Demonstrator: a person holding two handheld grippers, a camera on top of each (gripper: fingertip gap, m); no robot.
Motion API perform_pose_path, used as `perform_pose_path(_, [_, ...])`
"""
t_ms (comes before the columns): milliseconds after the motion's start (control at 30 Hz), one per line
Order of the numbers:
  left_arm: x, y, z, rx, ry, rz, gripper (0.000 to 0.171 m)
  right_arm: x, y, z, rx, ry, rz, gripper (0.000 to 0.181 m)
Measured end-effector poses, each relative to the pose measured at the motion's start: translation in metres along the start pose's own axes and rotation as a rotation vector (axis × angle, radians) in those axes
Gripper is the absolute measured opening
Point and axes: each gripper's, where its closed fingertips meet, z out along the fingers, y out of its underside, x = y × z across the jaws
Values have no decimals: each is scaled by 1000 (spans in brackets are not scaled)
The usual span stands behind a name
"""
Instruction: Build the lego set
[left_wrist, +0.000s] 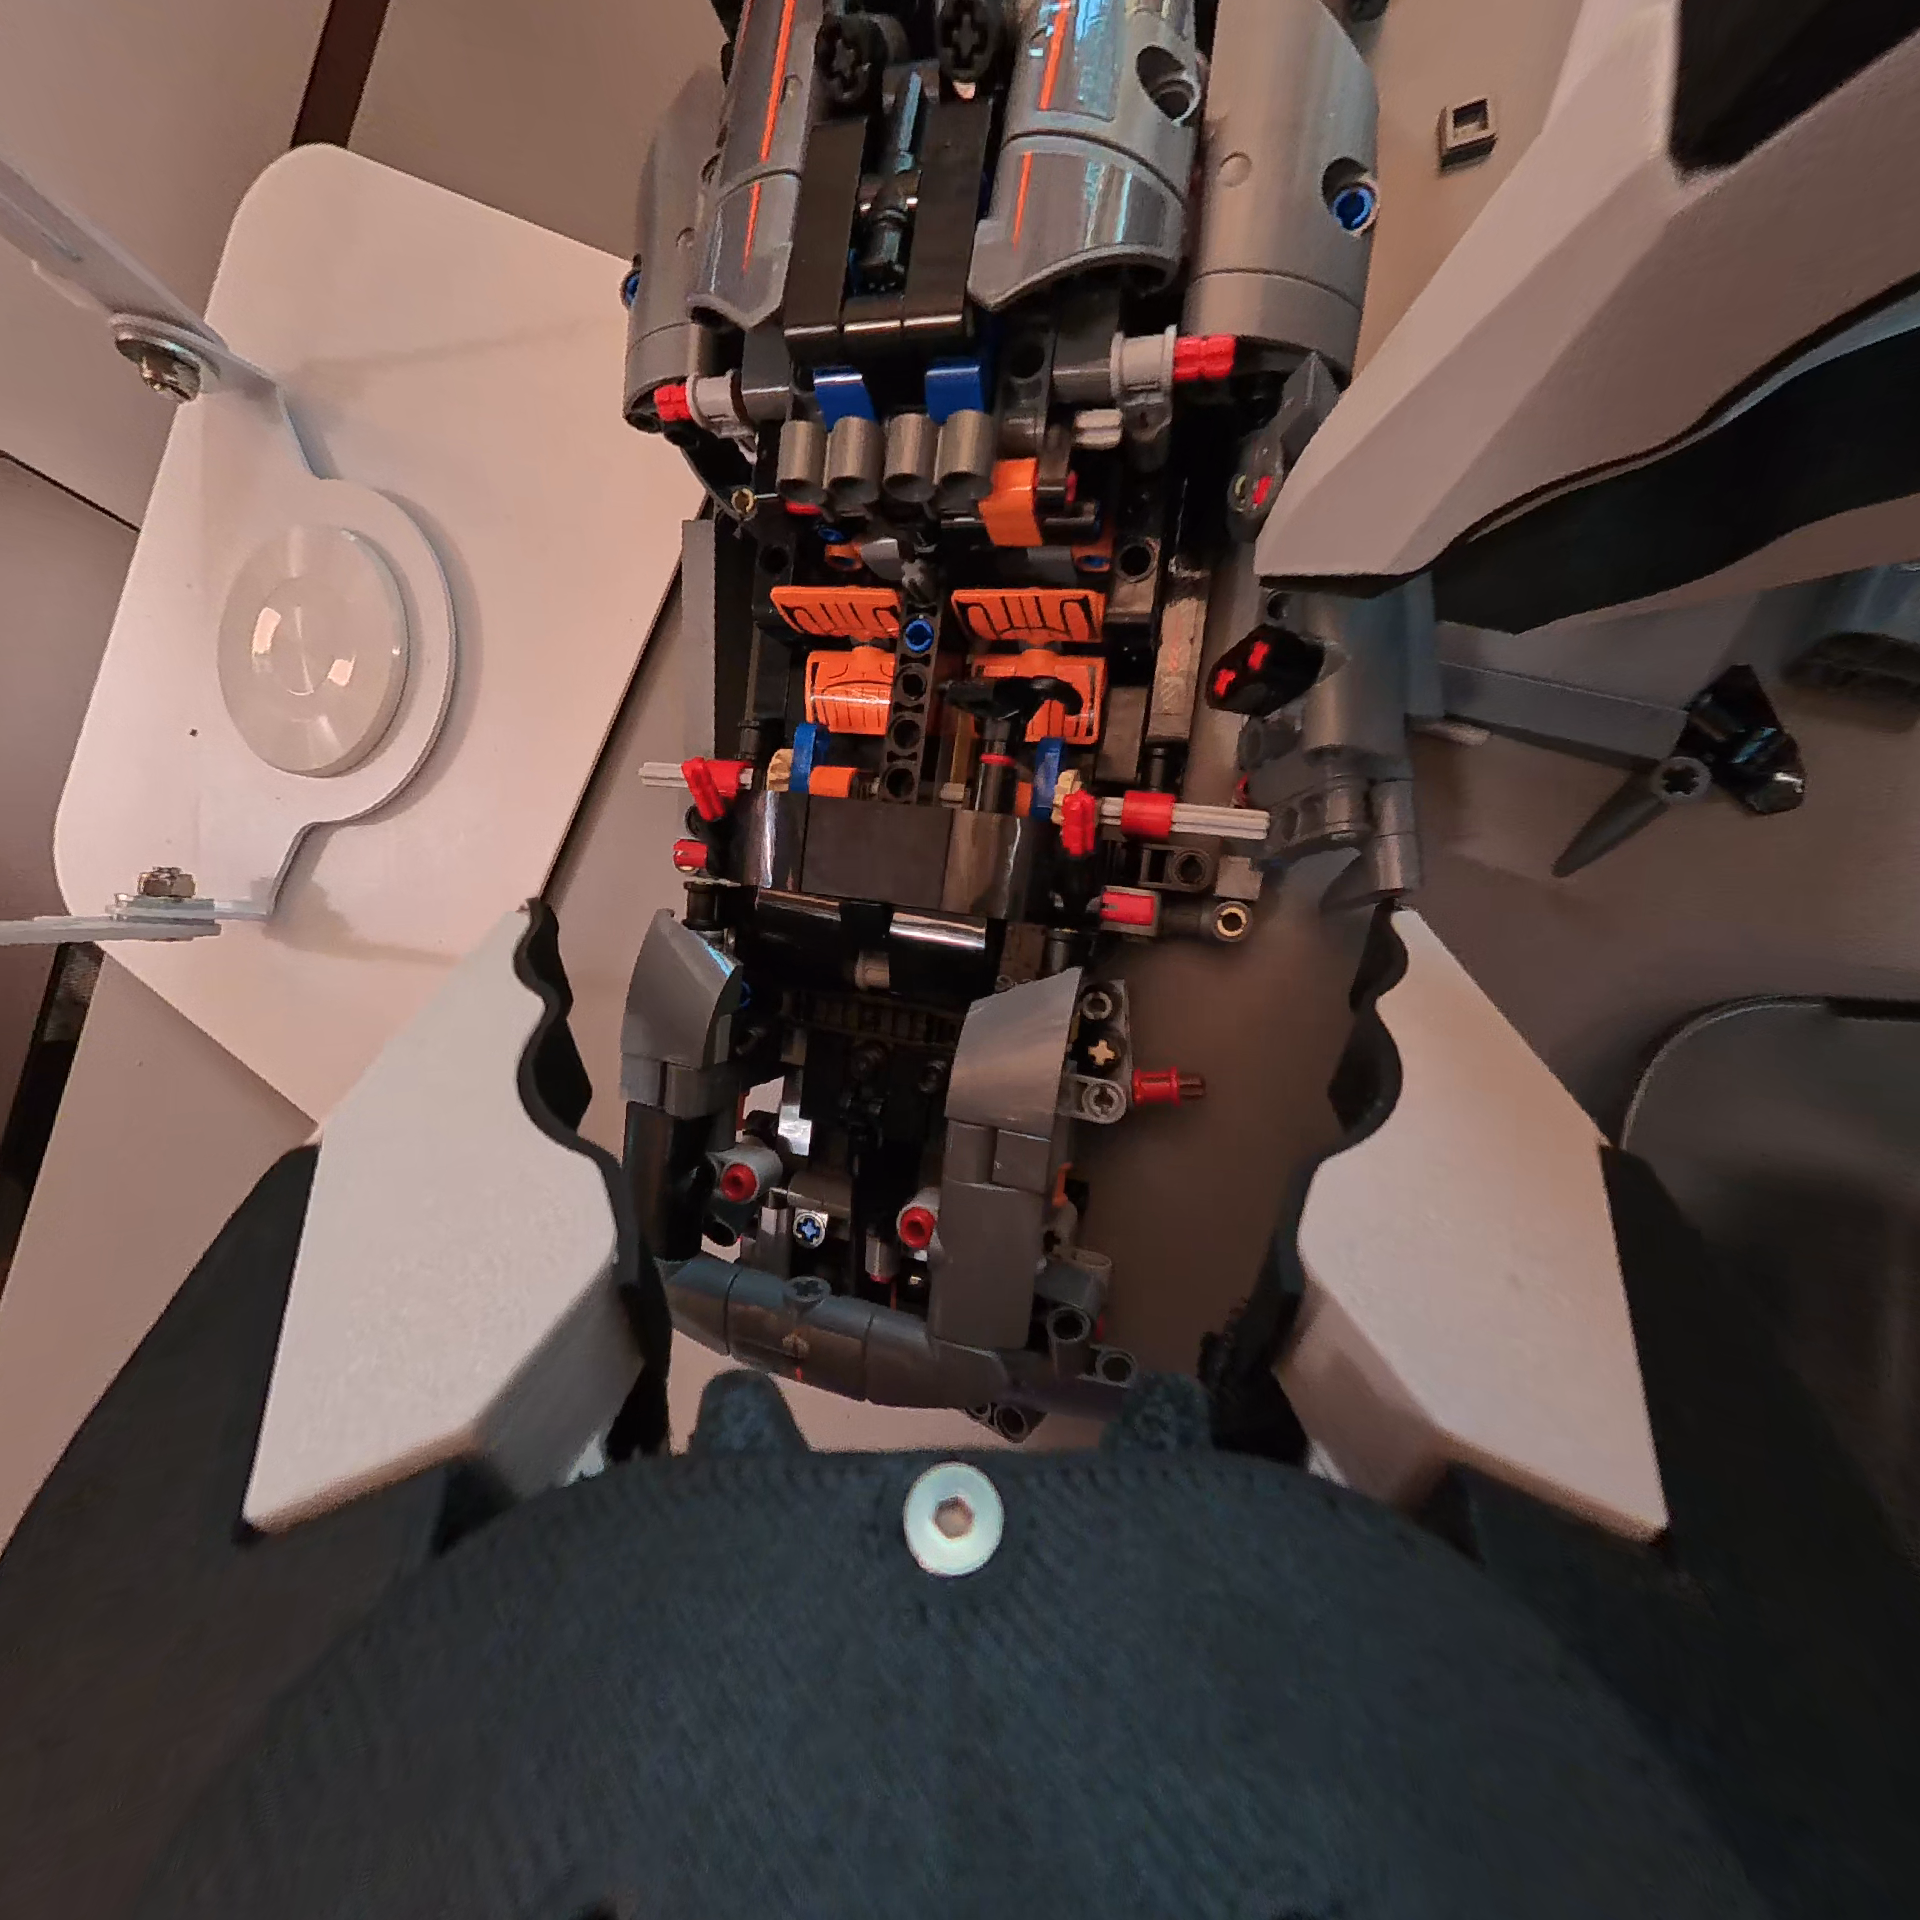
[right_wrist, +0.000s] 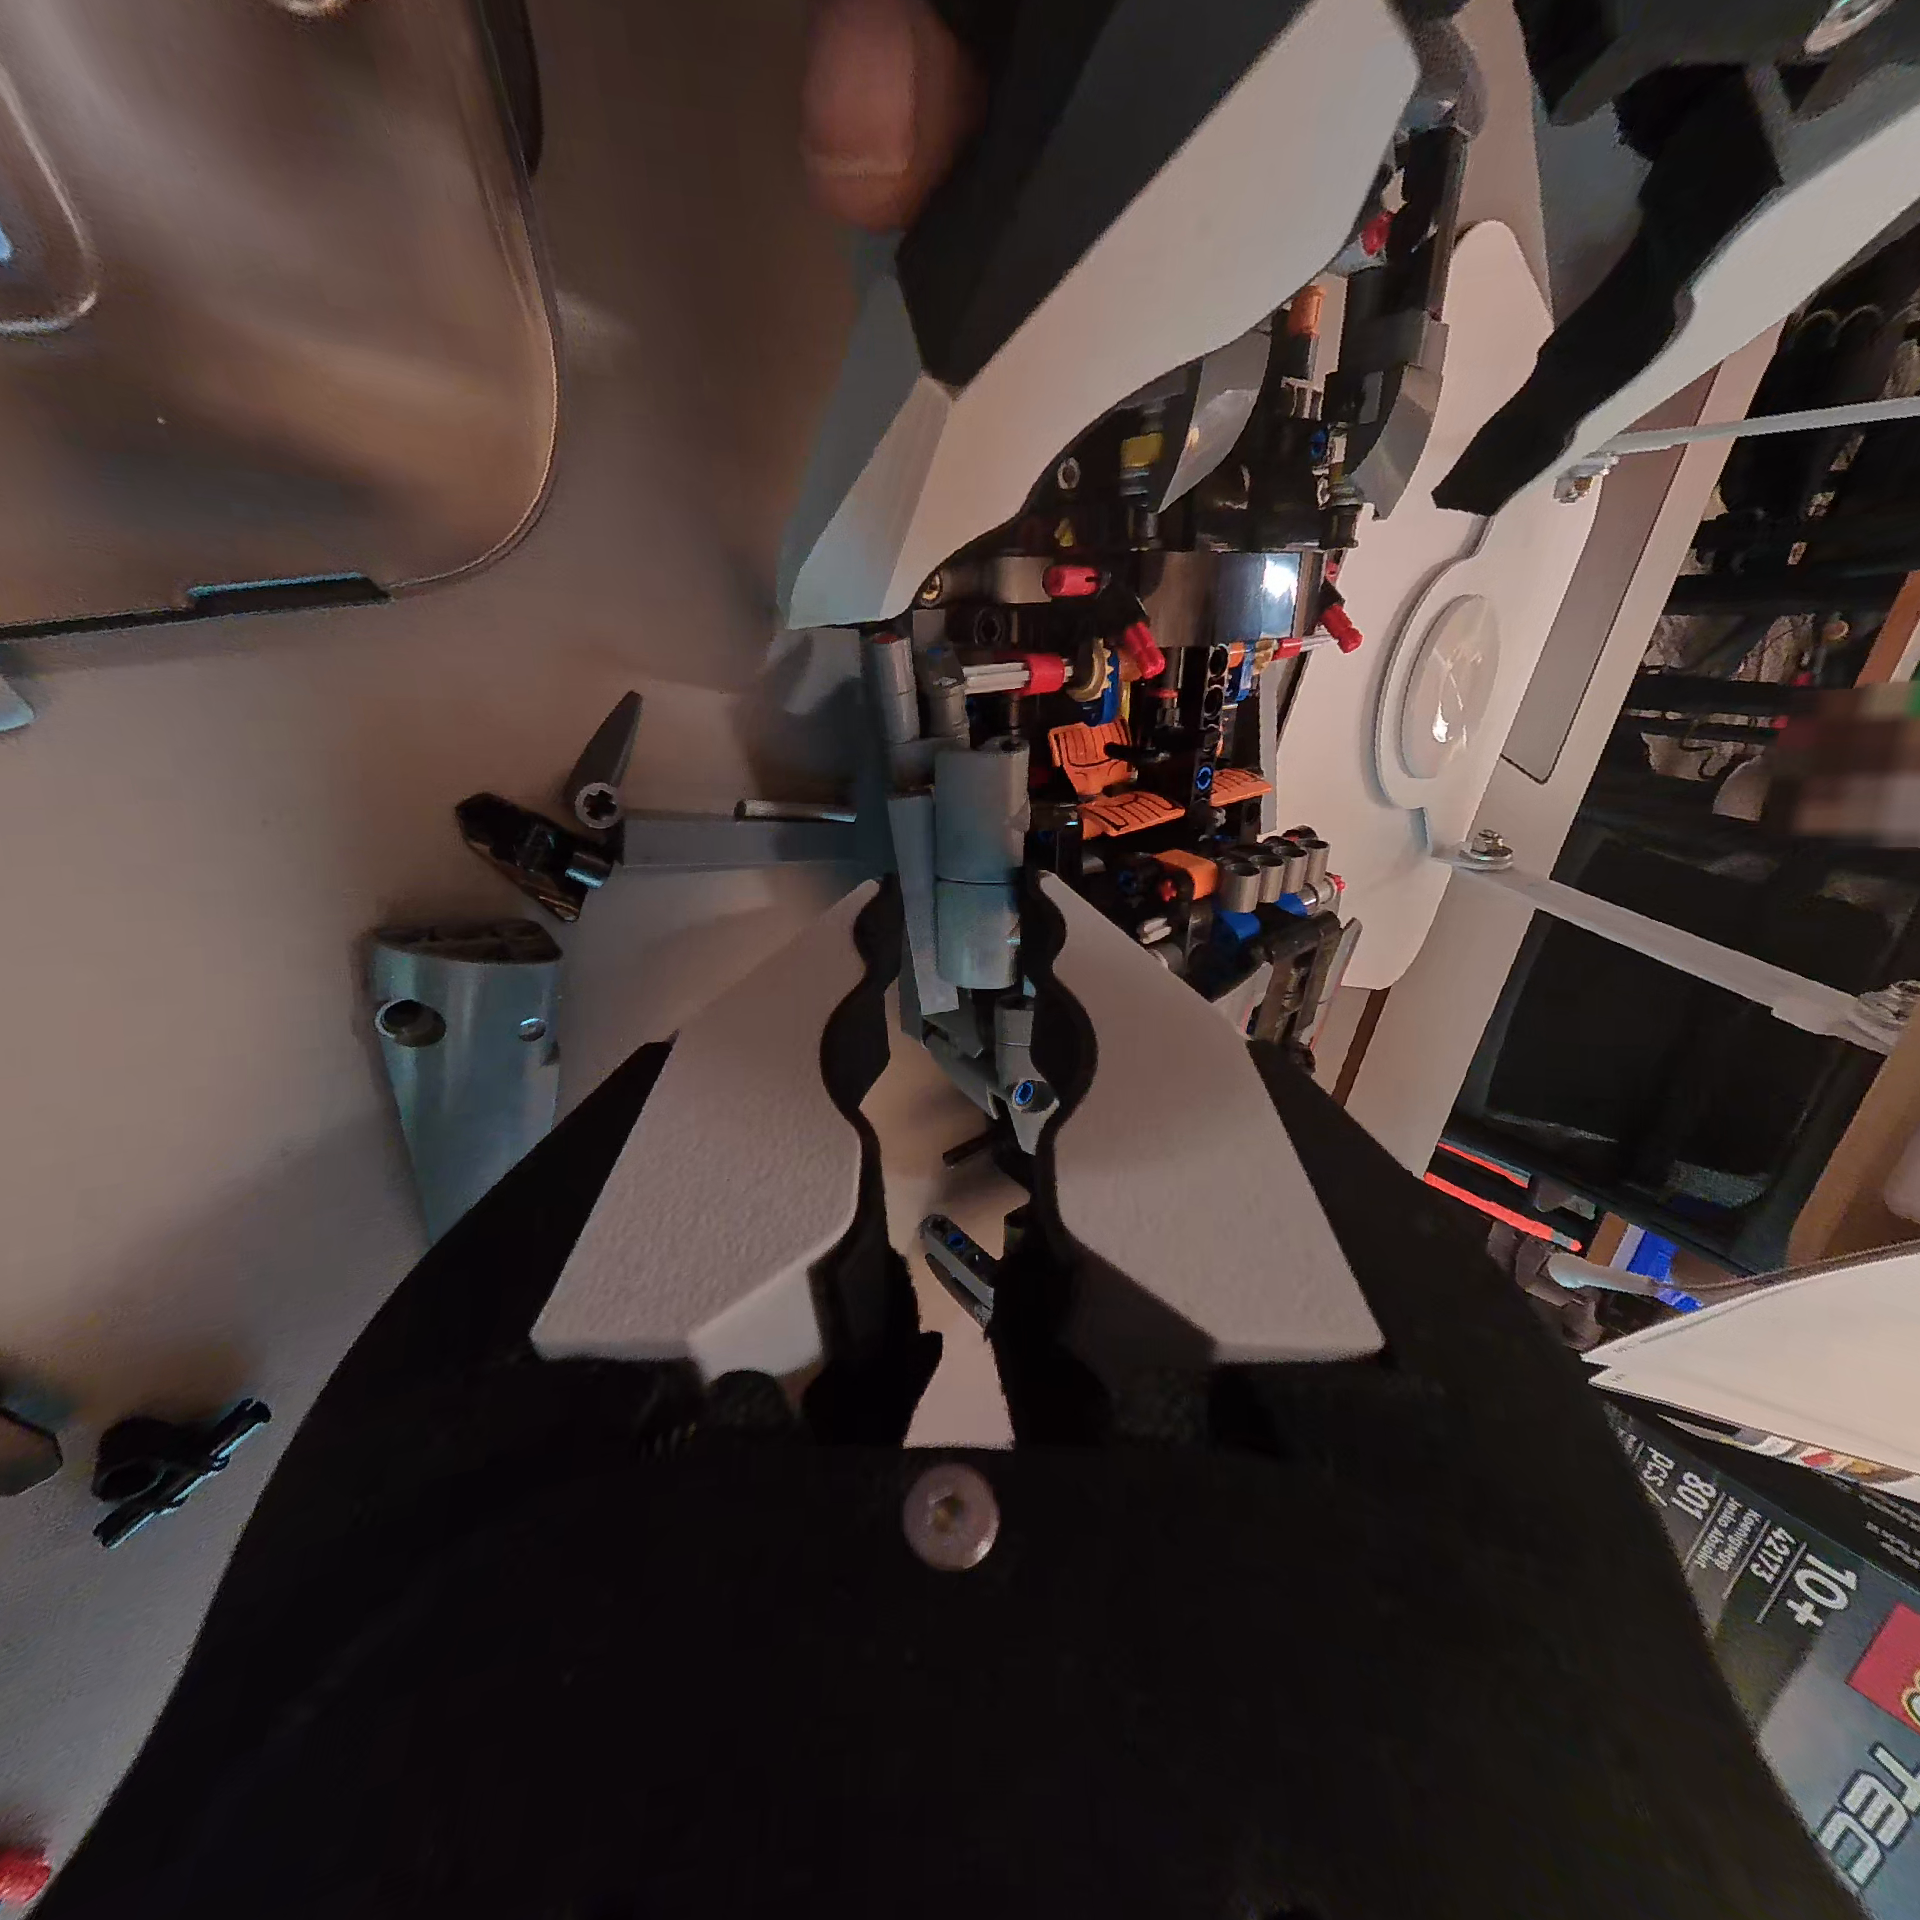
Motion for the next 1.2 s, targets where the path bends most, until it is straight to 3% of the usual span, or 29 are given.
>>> perform_pose_path(433, [2, 2, 0, 10, 29, -14, 139, 2, -3, -1, 12, -50, 56, 21])
perform_pose_path(600, [9, 1, 3, 0, 51, 8, 150, 4, -7, 0, 1, -97, 87, 21])
perform_pose_path(767, [3, 3, 1, -5, 24, -7, 138, 6, -6, 1, 1, -120, 113, 21])
perform_pose_path(1033, [1, 4, 1, -4, 19, -9, 134, 11, -8, -1, 7, -145, 151, 19])
perform_pose_path(1200, [5, 6, 2, -19, 39, -8, 146, 11, -12, 0, -32, -133, 115, 18])
